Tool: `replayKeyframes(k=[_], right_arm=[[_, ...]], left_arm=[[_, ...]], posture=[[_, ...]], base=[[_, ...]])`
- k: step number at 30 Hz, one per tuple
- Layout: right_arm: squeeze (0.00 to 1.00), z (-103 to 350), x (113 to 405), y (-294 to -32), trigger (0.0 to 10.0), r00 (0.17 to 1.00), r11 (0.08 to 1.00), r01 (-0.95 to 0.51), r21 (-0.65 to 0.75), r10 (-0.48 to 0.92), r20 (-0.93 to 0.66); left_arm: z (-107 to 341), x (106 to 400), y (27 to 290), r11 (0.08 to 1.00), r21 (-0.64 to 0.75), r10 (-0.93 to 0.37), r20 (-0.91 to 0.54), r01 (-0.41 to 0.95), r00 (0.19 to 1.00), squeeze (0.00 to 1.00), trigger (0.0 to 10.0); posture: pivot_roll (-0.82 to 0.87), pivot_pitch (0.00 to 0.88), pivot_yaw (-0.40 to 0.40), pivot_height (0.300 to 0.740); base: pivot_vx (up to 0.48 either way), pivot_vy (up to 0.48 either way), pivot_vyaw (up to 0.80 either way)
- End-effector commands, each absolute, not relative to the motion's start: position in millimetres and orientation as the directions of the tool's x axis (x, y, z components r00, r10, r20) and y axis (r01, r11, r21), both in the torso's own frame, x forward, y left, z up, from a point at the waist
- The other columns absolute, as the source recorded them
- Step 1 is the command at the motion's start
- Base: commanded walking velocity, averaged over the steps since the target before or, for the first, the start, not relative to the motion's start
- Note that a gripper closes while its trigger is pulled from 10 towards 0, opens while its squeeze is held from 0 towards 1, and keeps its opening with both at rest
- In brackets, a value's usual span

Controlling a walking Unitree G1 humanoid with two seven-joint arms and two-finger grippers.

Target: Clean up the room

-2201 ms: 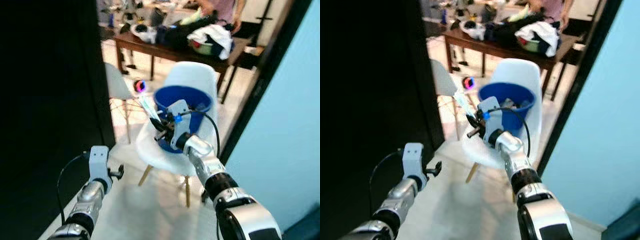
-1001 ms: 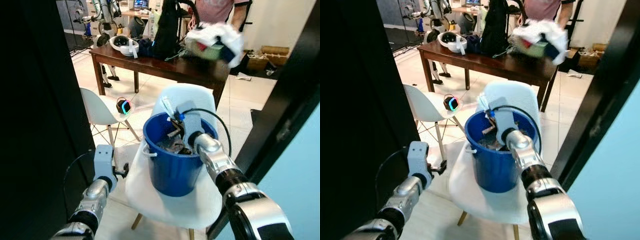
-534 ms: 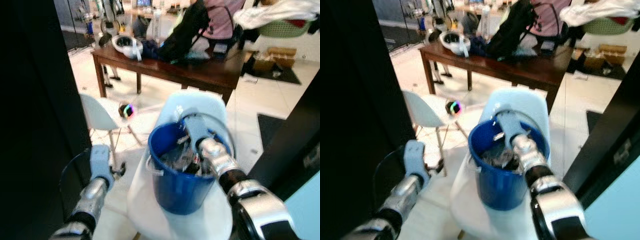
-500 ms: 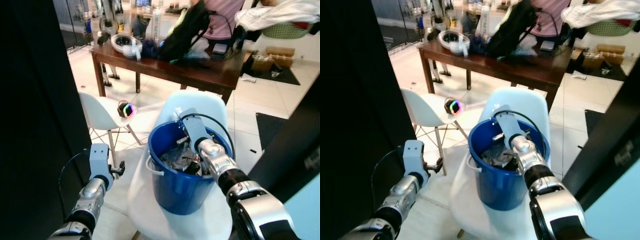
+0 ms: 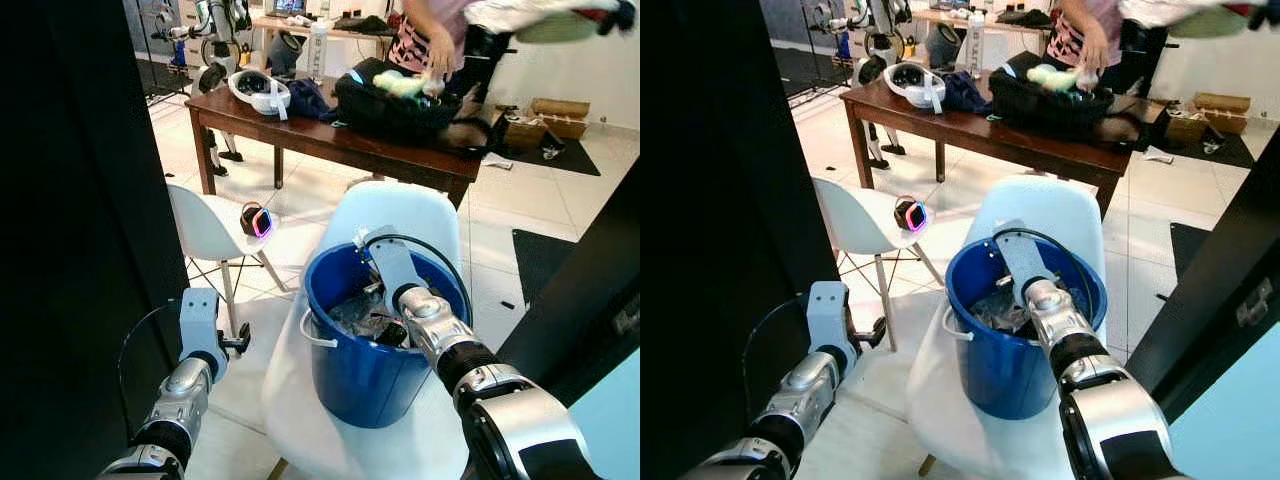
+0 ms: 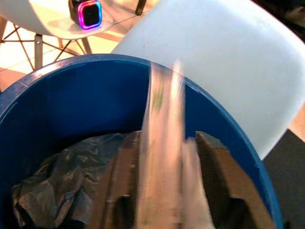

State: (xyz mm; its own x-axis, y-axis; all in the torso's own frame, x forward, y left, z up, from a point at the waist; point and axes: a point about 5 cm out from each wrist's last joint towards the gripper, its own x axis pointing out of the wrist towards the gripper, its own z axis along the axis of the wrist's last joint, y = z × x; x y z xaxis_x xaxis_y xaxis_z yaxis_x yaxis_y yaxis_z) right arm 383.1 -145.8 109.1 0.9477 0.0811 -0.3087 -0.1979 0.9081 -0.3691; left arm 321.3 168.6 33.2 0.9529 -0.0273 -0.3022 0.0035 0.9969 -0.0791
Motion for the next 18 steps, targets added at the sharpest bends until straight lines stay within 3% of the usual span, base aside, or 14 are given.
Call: replayKeyframes(k=[1,14,18], right_arm=[[1.00,111.6,384.5,-151.5,10.0,0.953,0.912,-0.167,-0.374,0.052,-0.299],[1.00,119.4,386.3,-159.2,10.0,0.971,0.943,-0.129,-0.307,0.056,-0.234],[1.00,116.9,382.3,-160.0,10.0,0.969,0.963,-0.177,-0.202,0.135,-0.207]], left_arm=[[31.7,319.2,168.0,0.996,-0.084,-0.027,-0.300,0.001,0.954,0.00,10.0],[29.0,319.0,165.4,0.997,-0.080,-0.023,-0.327,-0.003,0.945,0.00,10.0],[25.6,317.4,166.4,0.997,-0.070,-0.016,-0.353,-0.009,0.936,0.00,10.0]], posture=[[0.10,0.000,-0.045,0.740],[0.09,0.000,-0.043,0.740],[0.09,0.000,-0.047,0.740]], base=[[0.000,0.000,0.00],[0.000,0.000,0.00],[0.000,0.000,0.00]])
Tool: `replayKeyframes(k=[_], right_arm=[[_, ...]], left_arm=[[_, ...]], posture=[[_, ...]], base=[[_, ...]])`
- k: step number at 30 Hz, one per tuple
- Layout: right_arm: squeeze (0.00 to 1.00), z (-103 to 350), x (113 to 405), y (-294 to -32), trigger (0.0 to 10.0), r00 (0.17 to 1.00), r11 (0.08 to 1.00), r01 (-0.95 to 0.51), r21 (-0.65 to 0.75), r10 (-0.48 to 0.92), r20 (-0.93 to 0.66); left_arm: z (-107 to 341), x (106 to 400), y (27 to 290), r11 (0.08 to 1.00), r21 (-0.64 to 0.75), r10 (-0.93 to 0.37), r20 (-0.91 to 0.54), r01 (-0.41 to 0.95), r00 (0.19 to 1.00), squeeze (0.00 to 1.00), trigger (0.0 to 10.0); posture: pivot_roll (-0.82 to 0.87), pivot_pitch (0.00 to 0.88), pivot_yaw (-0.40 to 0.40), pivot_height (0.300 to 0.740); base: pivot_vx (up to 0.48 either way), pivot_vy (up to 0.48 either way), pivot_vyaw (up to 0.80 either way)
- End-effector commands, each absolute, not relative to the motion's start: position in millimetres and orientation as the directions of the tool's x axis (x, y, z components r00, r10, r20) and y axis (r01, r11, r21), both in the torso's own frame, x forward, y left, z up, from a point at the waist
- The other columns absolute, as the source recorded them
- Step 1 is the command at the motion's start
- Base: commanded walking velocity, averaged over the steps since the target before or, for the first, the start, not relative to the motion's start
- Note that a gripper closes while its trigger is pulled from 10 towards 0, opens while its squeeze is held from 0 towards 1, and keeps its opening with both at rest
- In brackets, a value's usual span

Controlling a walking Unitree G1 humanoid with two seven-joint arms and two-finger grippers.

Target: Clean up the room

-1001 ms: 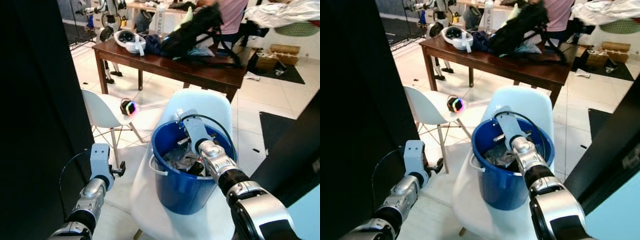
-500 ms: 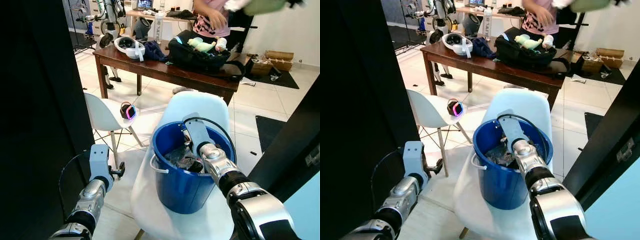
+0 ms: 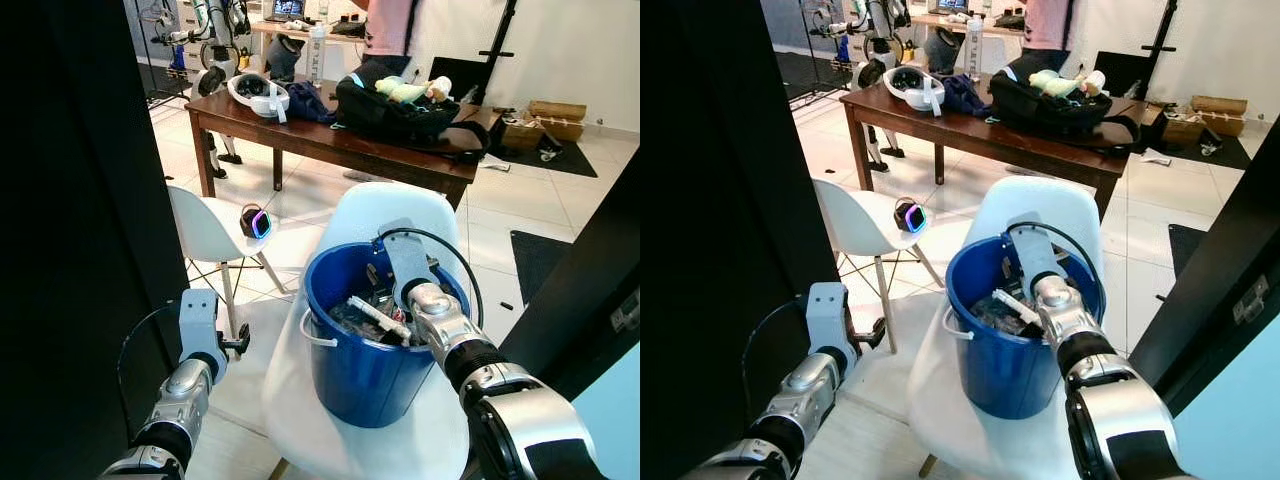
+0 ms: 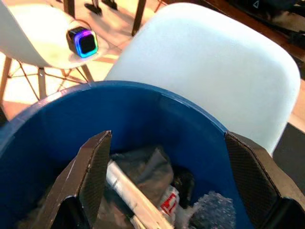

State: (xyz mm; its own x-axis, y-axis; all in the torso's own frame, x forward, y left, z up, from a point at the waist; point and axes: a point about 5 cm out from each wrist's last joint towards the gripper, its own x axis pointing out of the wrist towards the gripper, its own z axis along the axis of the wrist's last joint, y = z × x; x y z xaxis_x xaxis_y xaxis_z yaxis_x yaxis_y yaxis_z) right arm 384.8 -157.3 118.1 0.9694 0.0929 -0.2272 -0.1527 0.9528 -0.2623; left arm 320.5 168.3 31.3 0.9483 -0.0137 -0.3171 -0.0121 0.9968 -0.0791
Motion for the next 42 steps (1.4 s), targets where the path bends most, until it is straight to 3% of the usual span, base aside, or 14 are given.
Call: replayKeyframes(k=[1,2,3,4,14,26,42], right_arm=[[1.00,116.9,382.3,-160.0,10.0,0.969,0.963,-0.177,-0.202,0.135,-0.207],[0.25,116.7,381.1,-159.6,10.0,0.966,0.967,-0.201,-0.156,0.169,-0.193],[0.25,116.7,380.2,-159.4,10.0,0.965,0.968,-0.216,-0.125,0.192,-0.182],[0.00,117.9,379.7,-160.5,10.0,0.966,0.972,-0.218,-0.092,0.201,-0.161],[0.00,115.6,374.6,-177.0,10.0,0.978,0.983,-0.175,0.058,0.180,-0.108],[0.00,119.7,371.9,-167.2,10.0,0.960,0.952,-0.272,0.142,0.278,-0.022],[0.00,88.6,356.9,-191.3,10.0,0.970,0.975,-0.165,0.147,0.187,-0.153]], left_arm=[[25.6,317.4,166.4,0.997,-0.070,-0.016,-0.353,-0.009,0.936,0.00,10.0],[24.8,317.0,166.8,0.998,-0.061,-0.013,-0.358,-0.010,0.934,0.00,10.0],[24.3,316.7,167.1,0.998,-0.054,-0.010,-0.362,-0.010,0.932,0.00,10.0],[23.8,316.2,167.5,0.999,-0.049,-0.009,-0.364,-0.010,0.931,0.00,10.0],[17.3,309.4,171.6,1.000,-0.030,-0.002,-0.380,-0.010,0.925,0.00,10.0],[12.4,305.0,172.4,1.000,-0.017,-0.001,-0.396,-0.006,0.918,0.00,10.0],[7.5,300.8,168.5,1.000,-0.016,-0.009,-0.409,0.003,0.912,0.00,10.0]], posture=[[0.09,0.000,-0.047,0.740],[0.09,0.000,-0.049,0.740],[0.09,0.000,-0.049,0.740],[0.09,0.000,-0.049,0.740],[0.09,0.000,-0.044,0.740],[0.09,0.000,-0.045,0.740],[0.08,0.000,-0.048,0.740]], base=[[0.000,0.000,0.00],[0.000,0.000,0.00],[0.000,0.000,0.00],[-0.296,0.000,0.00],[-0.305,0.000,0.00],[-0.314,0.000,0.00],[-0.295,0.000,0.00]])
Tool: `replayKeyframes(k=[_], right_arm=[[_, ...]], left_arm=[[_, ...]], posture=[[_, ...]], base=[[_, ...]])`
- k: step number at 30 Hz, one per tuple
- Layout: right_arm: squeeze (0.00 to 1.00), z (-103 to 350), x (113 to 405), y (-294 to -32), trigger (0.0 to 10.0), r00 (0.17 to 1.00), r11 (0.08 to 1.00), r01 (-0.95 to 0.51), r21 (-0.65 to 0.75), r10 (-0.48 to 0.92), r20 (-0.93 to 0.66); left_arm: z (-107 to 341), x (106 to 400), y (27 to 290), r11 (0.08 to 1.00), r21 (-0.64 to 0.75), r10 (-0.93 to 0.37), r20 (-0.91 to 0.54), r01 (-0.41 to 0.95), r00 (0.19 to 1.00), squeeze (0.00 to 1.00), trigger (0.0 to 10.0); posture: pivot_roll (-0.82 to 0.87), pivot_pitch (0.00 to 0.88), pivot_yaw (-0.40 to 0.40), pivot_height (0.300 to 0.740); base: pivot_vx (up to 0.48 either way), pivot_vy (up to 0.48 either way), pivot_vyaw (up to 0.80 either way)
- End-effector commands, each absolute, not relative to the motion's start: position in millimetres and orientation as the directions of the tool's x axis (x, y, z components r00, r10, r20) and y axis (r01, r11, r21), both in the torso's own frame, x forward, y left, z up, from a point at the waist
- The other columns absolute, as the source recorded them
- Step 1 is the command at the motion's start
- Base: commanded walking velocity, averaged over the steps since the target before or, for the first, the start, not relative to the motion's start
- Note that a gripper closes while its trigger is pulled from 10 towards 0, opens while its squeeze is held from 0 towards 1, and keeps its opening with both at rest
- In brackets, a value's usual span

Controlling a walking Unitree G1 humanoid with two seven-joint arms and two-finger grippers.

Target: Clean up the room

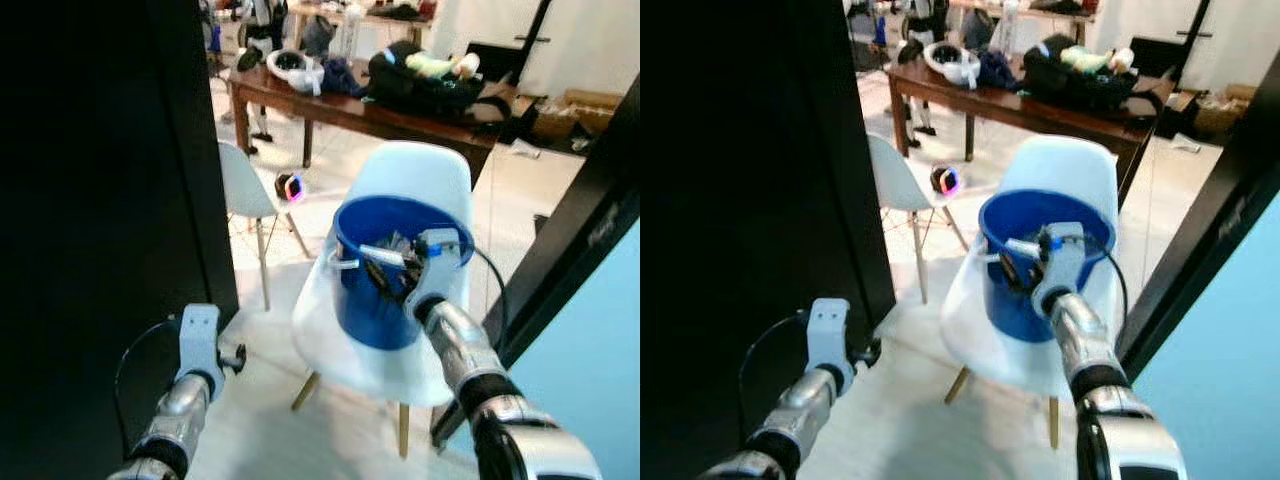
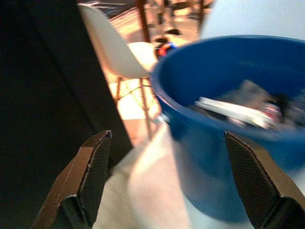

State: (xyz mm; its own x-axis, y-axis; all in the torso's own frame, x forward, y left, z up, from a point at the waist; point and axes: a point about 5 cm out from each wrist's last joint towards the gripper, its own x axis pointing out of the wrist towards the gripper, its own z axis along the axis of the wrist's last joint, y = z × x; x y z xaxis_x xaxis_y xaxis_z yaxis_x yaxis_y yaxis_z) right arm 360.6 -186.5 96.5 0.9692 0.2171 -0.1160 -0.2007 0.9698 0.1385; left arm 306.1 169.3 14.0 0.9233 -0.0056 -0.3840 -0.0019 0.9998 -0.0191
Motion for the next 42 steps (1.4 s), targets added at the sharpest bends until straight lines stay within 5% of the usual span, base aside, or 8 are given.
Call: replayKeyframes(k=[1,12,20,27,32,42], right_arm=[[0.00,88.6,356.9,-191.3,10.0,0.970,0.975,-0.165,0.147,0.187,-0.153],[0.00,18.6,306.8,-228.9,10.0,0.876,0.994,0.082,0.069,-0.039,-0.481],[0.00,-31.4,245.8,-255.2,10.0,0.700,0.964,0.266,0.000,-0.193,-0.687],[0.00,-49.5,217.8,-260.4,10.0,0.606,0.955,0.294,-0.048,-0.225,-0.763],[0.00,-69.9,180.3,-262.8,10.0,0.476,0.967,0.210,-0.147,-0.232,-0.848],[0.00,-82.8,154.7,-258.5,10.0,0.405,0.975,0.135,-0.179,-0.219,-0.887]], left_arm=[[7.5,300.8,168.5,1.000,-0.016,-0.009,-0.409,0.003,0.912,0.00,10.0],[-7.4,287.6,174.5,1.000,0.002,0.008,-0.477,-0.007,0.879,0.00,10.0],[-30.1,262.5,187.3,0.999,0.037,0.045,-0.578,-0.029,0.815,0.00,10.0],[-43.7,245.5,190.9,0.998,0.057,0.058,-0.638,-0.029,0.768,0.00,10.0],[-69.0,208.3,194.9,0.989,0.145,0.085,-0.752,0.038,0.654,0.00,10.0],[-93.1,156.7,207.2,0.984,0.176,0.138,-0.856,0.030,0.498,0.00,10.0]], posture=[[0.08,0.000,-0.048,0.740],[0.08,0.000,-0.044,0.740],[0.08,0.000,-0.042,0.740],[0.08,0.000,-0.041,0.740],[0.07,0.000,-0.041,0.740],[0.06,0.000,-0.036,0.740]], base=[[-0.289,0.000,0.00],[-0.284,0.000,-0.67],[-0.279,0.000,-0.76],[-0.250,0.000,-0.76],[0.000,0.000,-0.76],[0.000,0.000,-0.76]])
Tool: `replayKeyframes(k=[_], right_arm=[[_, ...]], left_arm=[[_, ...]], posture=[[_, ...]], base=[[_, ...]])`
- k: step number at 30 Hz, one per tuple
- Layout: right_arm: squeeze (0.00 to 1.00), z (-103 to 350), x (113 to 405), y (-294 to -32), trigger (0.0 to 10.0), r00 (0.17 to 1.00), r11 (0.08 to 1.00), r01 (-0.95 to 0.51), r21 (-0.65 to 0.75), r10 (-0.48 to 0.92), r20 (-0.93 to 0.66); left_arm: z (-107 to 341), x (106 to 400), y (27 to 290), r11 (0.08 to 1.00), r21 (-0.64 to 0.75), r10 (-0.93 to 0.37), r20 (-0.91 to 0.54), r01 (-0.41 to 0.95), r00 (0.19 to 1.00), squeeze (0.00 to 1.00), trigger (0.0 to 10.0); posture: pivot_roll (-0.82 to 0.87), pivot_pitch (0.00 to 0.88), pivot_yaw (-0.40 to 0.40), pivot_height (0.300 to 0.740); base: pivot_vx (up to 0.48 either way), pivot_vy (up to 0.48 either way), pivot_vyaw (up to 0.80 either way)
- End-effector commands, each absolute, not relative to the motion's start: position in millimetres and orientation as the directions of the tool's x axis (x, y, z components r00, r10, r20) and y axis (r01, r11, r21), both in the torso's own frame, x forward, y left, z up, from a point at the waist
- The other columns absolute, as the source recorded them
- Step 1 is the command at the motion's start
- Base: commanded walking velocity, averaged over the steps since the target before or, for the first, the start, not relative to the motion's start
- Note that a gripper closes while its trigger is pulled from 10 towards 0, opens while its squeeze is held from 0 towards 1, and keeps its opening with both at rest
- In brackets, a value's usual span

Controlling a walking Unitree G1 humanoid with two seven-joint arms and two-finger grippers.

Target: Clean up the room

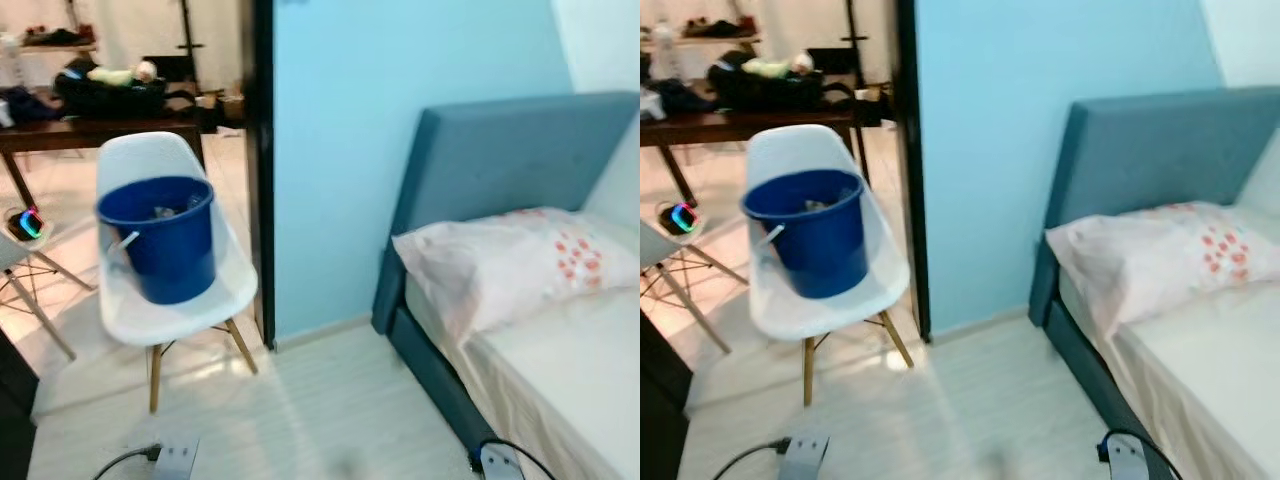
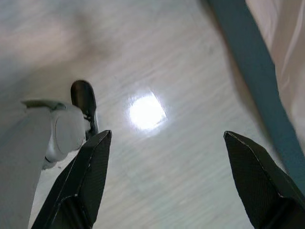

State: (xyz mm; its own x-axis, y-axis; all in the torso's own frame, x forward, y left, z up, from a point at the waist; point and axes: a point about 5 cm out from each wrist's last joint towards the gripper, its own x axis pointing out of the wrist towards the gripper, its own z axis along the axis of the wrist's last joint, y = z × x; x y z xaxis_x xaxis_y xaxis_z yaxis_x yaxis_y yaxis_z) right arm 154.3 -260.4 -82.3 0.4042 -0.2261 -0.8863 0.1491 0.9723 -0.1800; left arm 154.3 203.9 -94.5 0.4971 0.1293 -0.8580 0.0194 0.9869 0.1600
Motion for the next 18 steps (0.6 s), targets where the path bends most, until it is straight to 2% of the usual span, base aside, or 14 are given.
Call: replayKeyframes(k=[1,2,3,11,14,15,18], right_arm=[[0.00,-83.3,153.9,-257.7,10.0,0.404,0.975,0.133,-0.179,-0.218,-0.889],[0.00,-83.5,153.6,-257.5,10.0,0.403,0.975,0.132,-0.179,-0.217,-0.889],[0.00,-86.1,149.1,-254.6,10.0,0.390,0.977,0.109,-0.181,-0.210,-0.897],[0.00,-89.2,144.0,-250.8,10.0,0.374,0.980,0.077,-0.181,-0.197,-0.906],[0.00,-88.6,145.2,-251.4,10.0,0.377,0.980,0.073,-0.184,-0.197,-0.905],[0.00,-87.2,147.9,-252.4,10.0,0.385,0.981,0.060,-0.187,-0.195,-0.902],[0.00,-86.2,149.9,-253.1,10.0,0.390,0.981,0.051,-0.189,-0.193,-0.900]], left_arm=[[-93.9,154.8,207.5,0.983,0.180,0.139,-0.860,0.038,0.492,0.00,10.0],[-94.1,154.3,207.6,0.982,0.182,0.139,-0.861,0.042,0.490,0.00,10.0],[-98.5,142.5,206.8,0.970,0.203,0.120,-0.877,0.134,0.465,0.00,10.0],[-104.5,126.1,204.9,0.963,0.203,0.113,-0.902,0.177,0.418,0.00,10.0],[-103.7,132.1,199.0,0.963,0.198,0.106,-0.900,0.181,0.424,0.00,10.0],[-99.8,151.4,178.7,0.965,0.186,0.084,-0.889,0.187,0.451,0.00,10.0],[-95.9,164.7,163.9,0.965,0.177,0.068,-0.880,0.193,0.471,0.00,10.0]], posture=[[0.06,0.000,-0.036,0.740],[0.06,0.000,-0.036,0.740],[0.06,0.000,-0.034,0.740],[0.06,0.000,-0.038,0.740],[0.06,0.000,-0.038,0.740],[0.05,0.000,-0.043,0.740],[0.05,0.000,-0.043,0.740]], base=[[0.000,0.000,-0.76],[0.000,0.000,-0.76],[0.000,0.000,-0.76],[0.000,0.000,-0.76],[0.000,0.000,-0.76],[0.000,0.000,-0.76],[0.000,0.000,-0.76]])
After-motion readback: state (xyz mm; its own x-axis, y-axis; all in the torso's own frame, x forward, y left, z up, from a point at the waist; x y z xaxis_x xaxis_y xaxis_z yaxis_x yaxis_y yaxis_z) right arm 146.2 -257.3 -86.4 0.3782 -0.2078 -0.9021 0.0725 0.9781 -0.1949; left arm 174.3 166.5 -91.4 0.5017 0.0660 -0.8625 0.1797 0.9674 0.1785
